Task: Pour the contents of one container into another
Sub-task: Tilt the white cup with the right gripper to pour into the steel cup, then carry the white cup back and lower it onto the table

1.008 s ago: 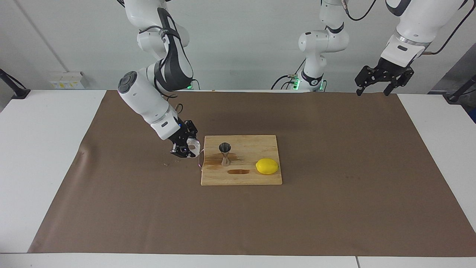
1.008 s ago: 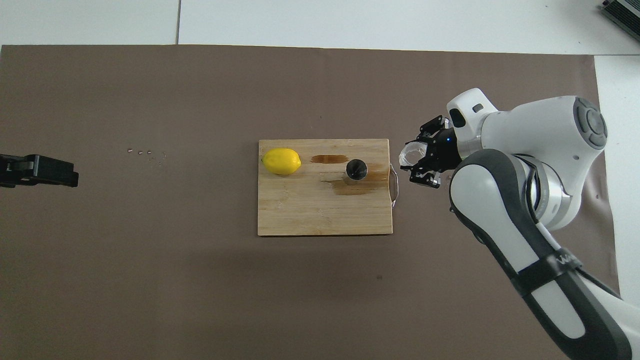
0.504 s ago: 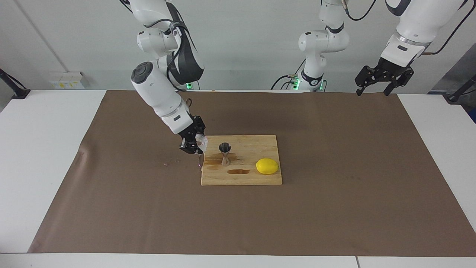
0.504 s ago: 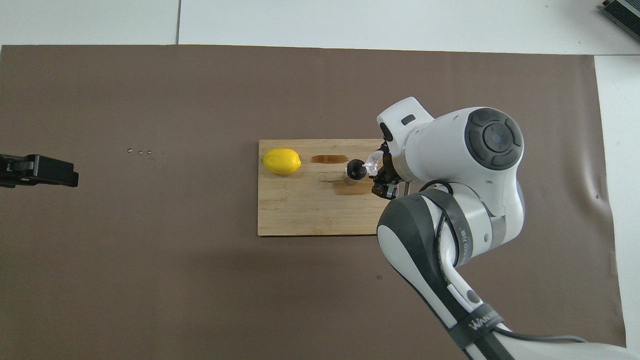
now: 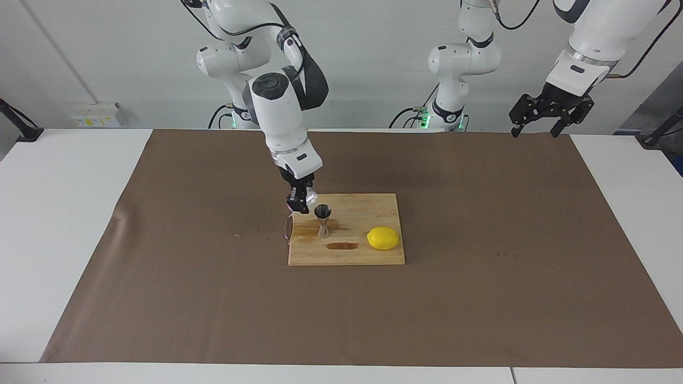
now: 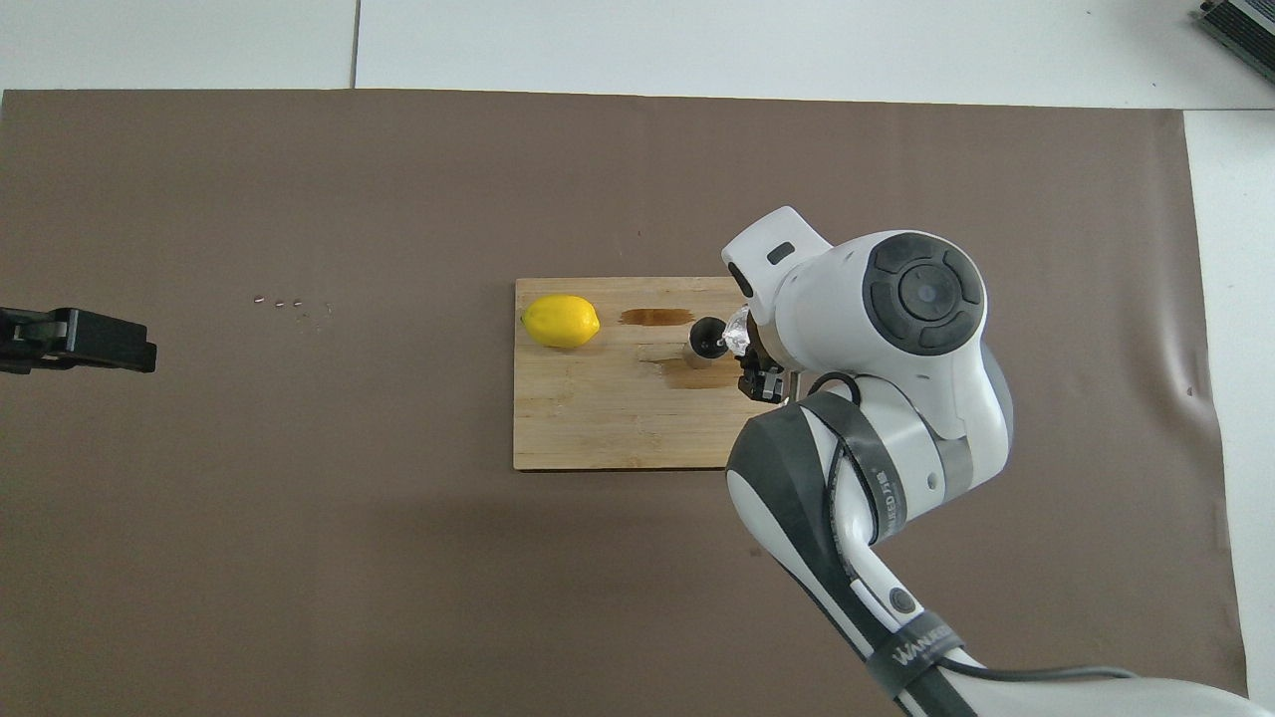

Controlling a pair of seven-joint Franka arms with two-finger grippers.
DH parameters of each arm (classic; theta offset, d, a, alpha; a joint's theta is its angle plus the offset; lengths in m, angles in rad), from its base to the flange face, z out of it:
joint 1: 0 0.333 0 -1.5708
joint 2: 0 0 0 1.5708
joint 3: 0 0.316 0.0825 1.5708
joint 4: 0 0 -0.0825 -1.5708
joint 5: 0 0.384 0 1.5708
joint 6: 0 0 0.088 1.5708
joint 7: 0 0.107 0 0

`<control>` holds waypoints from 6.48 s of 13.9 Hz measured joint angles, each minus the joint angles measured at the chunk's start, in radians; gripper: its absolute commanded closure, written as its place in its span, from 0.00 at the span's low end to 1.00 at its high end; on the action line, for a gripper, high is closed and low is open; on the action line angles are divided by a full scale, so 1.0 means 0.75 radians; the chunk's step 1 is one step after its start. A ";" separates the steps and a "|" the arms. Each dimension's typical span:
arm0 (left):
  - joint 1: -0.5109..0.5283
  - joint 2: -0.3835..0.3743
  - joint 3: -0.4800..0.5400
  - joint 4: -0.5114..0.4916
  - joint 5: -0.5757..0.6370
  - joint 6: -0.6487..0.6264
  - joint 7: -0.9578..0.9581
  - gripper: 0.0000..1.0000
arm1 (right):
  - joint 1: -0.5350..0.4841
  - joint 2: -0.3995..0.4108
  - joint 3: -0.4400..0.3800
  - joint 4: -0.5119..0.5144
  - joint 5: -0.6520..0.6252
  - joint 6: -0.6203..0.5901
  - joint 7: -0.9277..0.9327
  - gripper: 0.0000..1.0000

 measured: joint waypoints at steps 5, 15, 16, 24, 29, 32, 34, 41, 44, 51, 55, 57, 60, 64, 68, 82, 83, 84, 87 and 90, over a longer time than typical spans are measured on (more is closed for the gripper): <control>0.000 0.000 0.000 0.000 0.000 0.000 0.000 0.00 | 0.010 0.010 0.000 0.000 -0.033 0.015 0.001 0.61; 0.000 0.000 0.000 0.000 0.000 0.000 0.000 0.00 | 0.018 0.032 0.000 0.000 -0.037 0.067 0.001 0.61; 0.000 0.000 0.000 0.000 0.000 0.000 0.000 0.00 | 0.018 0.032 0.000 0.000 -0.044 0.067 0.001 0.61; 0.000 0.000 0.000 0.000 0.000 0.000 0.000 0.00 | 0.018 0.033 0.000 -0.003 -0.109 0.067 0.001 0.61; 0.000 0.000 0.000 0.000 0.000 0.000 0.000 0.00 | 0.039 0.033 0.000 -0.003 -0.169 0.067 0.045 0.61; 0.000 0.000 0.000 0.000 0.000 0.000 0.000 0.00 | 0.055 0.033 0.000 -0.003 -0.186 0.067 0.082 0.61; 0.000 0.000 0.000 0.000 0.000 0.000 0.000 0.00 | 0.055 0.033 0.000 -0.003 -0.186 0.067 0.089 0.61; 0.000 0.000 0.000 0.000 0.000 0.000 0.000 0.00 | 0.055 0.033 0.000 -0.003 -0.186 0.067 0.089 0.61; 0.000 0.000 0.000 0.000 0.000 0.000 0.000 0.00 | 0.053 0.033 0.000 -0.003 -0.186 0.067 0.091 0.61; 0.000 0.000 0.000 0.000 0.000 0.000 0.000 0.00 | 0.037 0.033 -0.004 -0.003 -0.182 0.067 0.109 0.61; 0.000 0.000 0.000 0.000 0.000 0.000 0.000 0.00 | 0.015 0.032 -0.004 -0.002 -0.146 0.068 0.109 0.61; 0.000 0.000 0.000 0.000 0.000 0.000 0.000 0.00 | 0.008 0.031 -0.004 -0.002 -0.096 0.069 0.109 0.61; 0.000 0.000 0.000 0.000 0.000 0.000 0.000 0.00 | -0.020 0.020 -0.004 0.000 0.040 0.073 0.060 0.61; 0.000 0.000 0.000 0.000 0.000 0.000 0.000 0.00 | -0.123 0.006 -0.005 0.000 0.269 0.073 -0.152 0.61; 0.000 0.000 0.000 0.000 0.000 0.000 0.000 0.00 | -0.251 0.006 -0.009 -0.022 0.473 0.073 -0.382 0.61; 0.000 0.000 0.000 0.000 0.000 0.000 0.000 0.00 | -0.596 0.010 -0.014 -0.435 0.899 0.243 -1.088 0.60; 0.000 0.000 0.000 0.000 0.000 0.000 0.000 0.00 | -0.611 0.025 -0.014 -0.440 0.941 0.246 -1.146 0.58; 0.000 0.000 0.000 0.000 0.000 0.000 0.000 0.00 | -0.621 0.036 -0.014 -0.440 0.971 0.253 -1.189 0.52; 0.000 0.000 0.000 0.000 0.000 0.000 0.000 0.00 | -0.628 0.049 -0.013 -0.440 0.981 0.270 -1.215 0.00; 0.000 0.000 0.000 0.000 0.000 0.000 0.000 0.00 | -0.628 0.049 -0.011 -0.439 0.982 0.270 -1.215 0.00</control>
